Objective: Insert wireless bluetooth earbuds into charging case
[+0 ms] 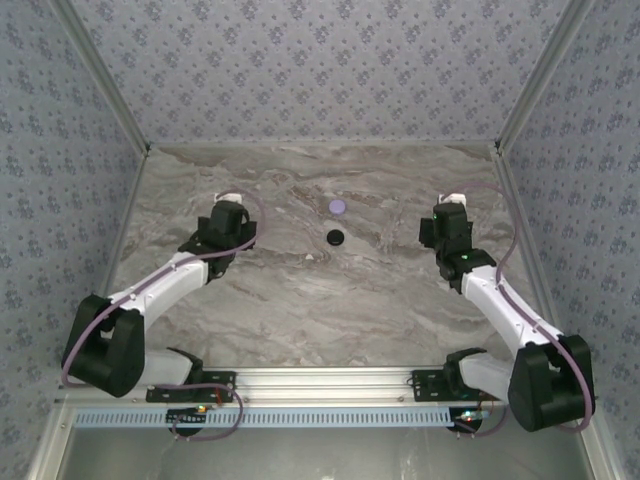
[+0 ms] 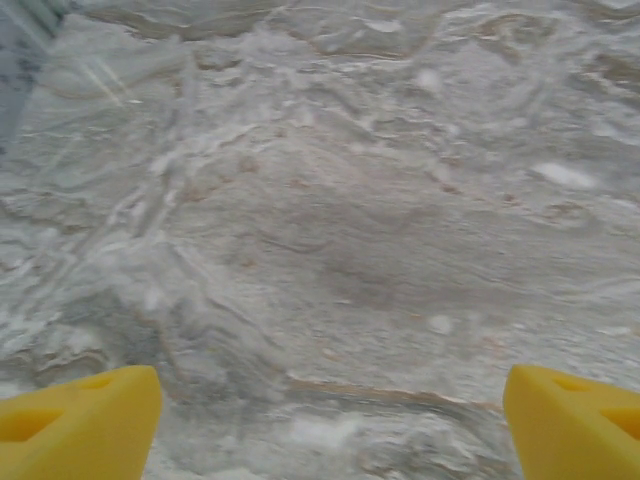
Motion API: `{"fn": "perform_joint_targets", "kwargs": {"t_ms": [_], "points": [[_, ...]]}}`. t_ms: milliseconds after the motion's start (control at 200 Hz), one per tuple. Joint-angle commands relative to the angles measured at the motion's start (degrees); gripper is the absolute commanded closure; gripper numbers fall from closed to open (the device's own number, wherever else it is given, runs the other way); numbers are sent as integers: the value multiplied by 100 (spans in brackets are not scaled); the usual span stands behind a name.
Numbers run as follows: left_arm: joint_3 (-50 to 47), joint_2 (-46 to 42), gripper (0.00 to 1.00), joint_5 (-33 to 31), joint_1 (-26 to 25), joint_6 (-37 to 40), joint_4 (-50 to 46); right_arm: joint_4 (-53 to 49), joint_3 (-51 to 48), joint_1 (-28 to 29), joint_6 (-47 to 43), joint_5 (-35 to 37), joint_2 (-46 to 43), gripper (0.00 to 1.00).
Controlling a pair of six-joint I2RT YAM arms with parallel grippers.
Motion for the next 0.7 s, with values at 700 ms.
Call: {"fn": "perform_joint_targets", "kwargs": {"t_ms": [700], "points": [[-1657, 377, 1, 1525, 1940, 908, 3570, 2541, -721, -1207, -330, -1033, 1311, 0]]}}
